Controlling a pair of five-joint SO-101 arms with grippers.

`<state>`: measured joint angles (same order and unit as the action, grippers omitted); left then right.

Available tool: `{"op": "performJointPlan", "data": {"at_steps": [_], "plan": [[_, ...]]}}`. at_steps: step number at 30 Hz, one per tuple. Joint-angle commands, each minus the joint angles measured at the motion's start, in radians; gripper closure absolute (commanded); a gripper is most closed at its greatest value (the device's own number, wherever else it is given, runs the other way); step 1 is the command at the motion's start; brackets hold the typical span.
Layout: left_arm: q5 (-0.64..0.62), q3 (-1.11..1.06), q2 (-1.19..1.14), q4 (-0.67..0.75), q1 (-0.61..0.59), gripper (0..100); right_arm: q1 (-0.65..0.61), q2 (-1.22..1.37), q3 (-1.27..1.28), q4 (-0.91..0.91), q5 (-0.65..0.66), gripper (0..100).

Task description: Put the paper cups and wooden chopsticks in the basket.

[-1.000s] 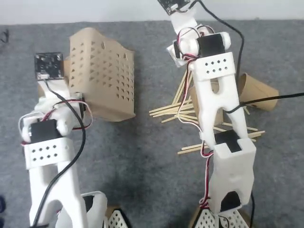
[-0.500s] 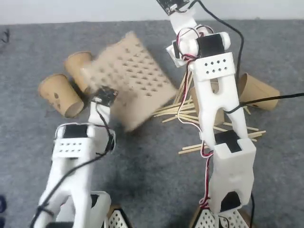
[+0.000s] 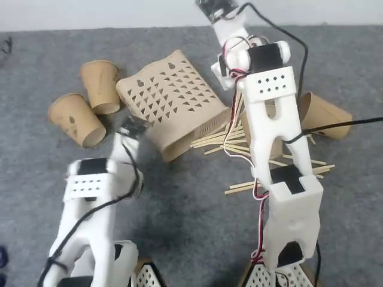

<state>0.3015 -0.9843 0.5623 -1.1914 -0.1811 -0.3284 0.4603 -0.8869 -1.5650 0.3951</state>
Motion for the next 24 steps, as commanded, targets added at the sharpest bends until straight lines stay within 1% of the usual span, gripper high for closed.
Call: {"op": "performJointPlan", "data": {"at_steps": [1,2,4,6,8,10,14,17,21,24], "plan": [[-0.002,0.170,0.014,-0.009,-0.075,87,-0.051,0.038,0.025,-0.033,0.130,88.1],[-0.026,0.209,0.014,-0.009,-0.097,87,-0.059,0.059,0.029,-0.036,0.152,91.2],[-0.106,0.277,0.014,-0.009,-0.133,87,-0.062,0.090,0.031,-0.030,0.146,99.8],[-0.195,0.328,0.014,-0.006,-0.157,87,-0.062,0.104,0.029,-0.028,0.138,97.3],[-0.284,0.369,0.014,-0.002,-0.164,87,-0.064,0.107,0.029,-0.028,0.143,99.4],[-0.368,0.400,0.014,-0.002,-0.161,87,-0.068,0.104,0.029,-0.028,0.143,99.0],[-0.545,0.446,0.014,0.018,-0.157,94,-0.081,0.105,-0.005,-0.030,0.143,99.1],[-0.603,0.456,0.008,0.028,-0.157,97,-0.113,0.122,0.000,-0.015,0.144,99.1],[-0.615,0.400,0.006,0.103,-0.157,99,-0.143,0.196,0.015,0.053,0.144,99.1],[-0.658,0.314,0.006,0.184,-0.157,99,-0.148,0.248,0.015,0.067,0.144,99.1]]}}
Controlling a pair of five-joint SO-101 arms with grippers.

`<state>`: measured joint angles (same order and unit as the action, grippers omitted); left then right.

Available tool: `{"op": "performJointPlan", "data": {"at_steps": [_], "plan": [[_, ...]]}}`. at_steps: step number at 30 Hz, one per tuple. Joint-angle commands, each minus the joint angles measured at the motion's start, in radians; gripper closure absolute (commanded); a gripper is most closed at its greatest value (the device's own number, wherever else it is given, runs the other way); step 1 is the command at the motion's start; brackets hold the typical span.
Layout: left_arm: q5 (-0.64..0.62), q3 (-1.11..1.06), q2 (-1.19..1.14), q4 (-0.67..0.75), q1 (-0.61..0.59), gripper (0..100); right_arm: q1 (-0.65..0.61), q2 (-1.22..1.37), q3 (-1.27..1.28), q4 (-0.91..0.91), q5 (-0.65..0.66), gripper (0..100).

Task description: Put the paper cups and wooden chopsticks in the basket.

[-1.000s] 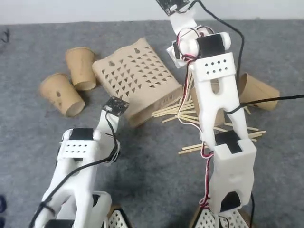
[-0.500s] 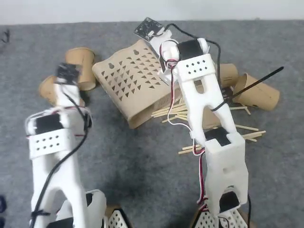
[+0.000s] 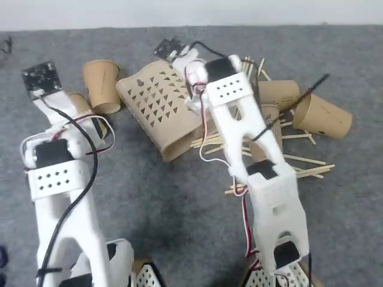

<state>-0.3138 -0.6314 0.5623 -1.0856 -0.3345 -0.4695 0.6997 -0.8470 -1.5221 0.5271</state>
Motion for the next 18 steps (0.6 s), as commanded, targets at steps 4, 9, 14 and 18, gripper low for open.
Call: {"op": "performJointPlan", "data": {"at_steps": [4,9,14,18], "plan": [[-0.084,-0.128,0.012,0.192,-0.003,99,-0.001,0.047,-0.025,0.016,0.011,99.1],[-0.095,-0.163,0.012,0.236,-0.003,99,0.005,0.077,-0.020,-0.082,0.005,99.1],[-0.095,-0.163,0.008,0.241,-0.003,99,0.007,0.084,-0.020,-0.208,0.005,99.1],[-0.095,-0.163,0.006,0.241,-0.003,99,0.012,0.082,-0.011,-0.271,0.003,99.1]]}}
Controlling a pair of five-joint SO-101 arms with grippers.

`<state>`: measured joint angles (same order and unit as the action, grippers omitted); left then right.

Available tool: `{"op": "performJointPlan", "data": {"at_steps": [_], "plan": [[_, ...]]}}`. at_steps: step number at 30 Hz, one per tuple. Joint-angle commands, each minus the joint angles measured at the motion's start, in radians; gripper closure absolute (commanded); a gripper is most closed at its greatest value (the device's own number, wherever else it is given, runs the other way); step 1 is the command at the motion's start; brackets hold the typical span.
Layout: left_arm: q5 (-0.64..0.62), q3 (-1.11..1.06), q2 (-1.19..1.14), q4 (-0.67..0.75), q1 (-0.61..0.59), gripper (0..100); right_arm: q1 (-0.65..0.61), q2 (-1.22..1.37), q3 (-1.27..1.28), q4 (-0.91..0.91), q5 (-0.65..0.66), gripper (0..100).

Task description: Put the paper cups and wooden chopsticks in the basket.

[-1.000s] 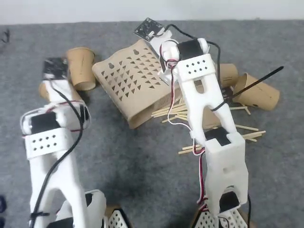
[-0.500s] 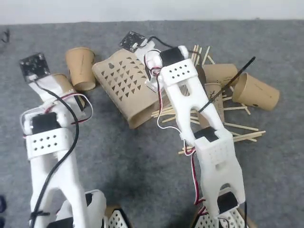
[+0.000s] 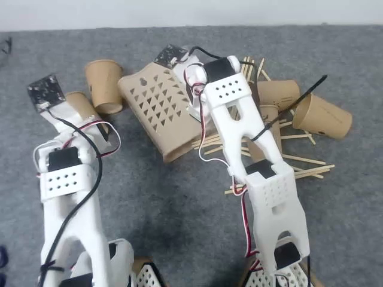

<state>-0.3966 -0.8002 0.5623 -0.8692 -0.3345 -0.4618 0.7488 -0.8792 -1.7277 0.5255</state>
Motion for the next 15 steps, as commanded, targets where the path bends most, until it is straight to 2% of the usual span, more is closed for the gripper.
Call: {"op": "performJointPlan", "data": {"at_steps": [1,15], "plan": [[-0.012,0.005,0.006,0.025,-0.003,99,0.008,0.031,0.037,-0.065,0.005,99.1],[-0.012,-0.012,0.012,0.025,0.015,99,0.012,0.031,0.281,-0.050,0.005,99.1]]}}
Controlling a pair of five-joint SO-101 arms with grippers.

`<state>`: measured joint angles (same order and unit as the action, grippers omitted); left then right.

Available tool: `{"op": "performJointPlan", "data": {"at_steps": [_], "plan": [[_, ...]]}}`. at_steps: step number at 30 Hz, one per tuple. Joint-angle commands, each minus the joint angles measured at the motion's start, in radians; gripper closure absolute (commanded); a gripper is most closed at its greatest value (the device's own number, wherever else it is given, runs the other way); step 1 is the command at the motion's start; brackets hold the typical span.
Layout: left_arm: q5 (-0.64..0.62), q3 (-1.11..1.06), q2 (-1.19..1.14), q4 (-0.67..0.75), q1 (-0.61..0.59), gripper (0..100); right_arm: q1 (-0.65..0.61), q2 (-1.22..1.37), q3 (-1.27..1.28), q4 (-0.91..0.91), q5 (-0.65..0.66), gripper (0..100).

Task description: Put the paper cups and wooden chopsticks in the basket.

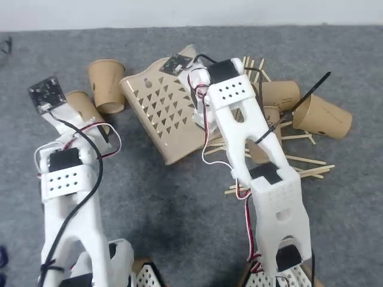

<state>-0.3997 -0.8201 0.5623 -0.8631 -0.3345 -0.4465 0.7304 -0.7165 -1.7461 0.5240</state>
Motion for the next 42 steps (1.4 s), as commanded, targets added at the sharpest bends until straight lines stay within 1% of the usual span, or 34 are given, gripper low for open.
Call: {"op": "performJointPlan", "data": {"at_steps": [1,5,11,15,18,20,25,30,35,38,42], "plan": [[-0.008,0.008,0.012,0.018,0.028,99,-0.004,0.050,0.118,-0.031,0.008,99.1],[-0.006,0.005,0.012,0.018,0.069,99,-0.013,0.054,0.120,-0.035,0.014,99.1],[-0.006,0.005,0.012,0.018,0.078,99,-0.016,0.047,0.132,-0.033,0.015,99.1],[-0.006,0.005,0.012,0.020,0.078,99,-0.041,-0.019,0.058,-0.035,0.017,99.1],[-0.006,0.005,0.011,0.020,0.078,99,-0.084,-0.102,0.040,-0.035,0.014,99.1],[-0.006,0.005,0.011,0.020,0.078,99,-0.122,-0.143,0.058,-0.038,0.006,99.1],[-0.006,0.005,0.012,0.020,0.078,99,-0.186,-0.182,0.204,-0.031,0.005,99.1],[-0.006,0.010,0.012,0.020,0.078,99,-0.168,-0.193,0.310,0.033,0.005,99.1],[-0.006,0.008,0.012,0.020,0.078,99,-0.168,-0.194,0.359,0.047,0.006,99.1],[-0.006,0.007,0.012,0.021,0.078,99,-0.208,-0.234,0.361,0.038,0.006,99.1],[-0.006,-0.022,0.008,0.084,0.074,99,-0.300,-0.380,0.361,0.008,0.014,99.1]]}}
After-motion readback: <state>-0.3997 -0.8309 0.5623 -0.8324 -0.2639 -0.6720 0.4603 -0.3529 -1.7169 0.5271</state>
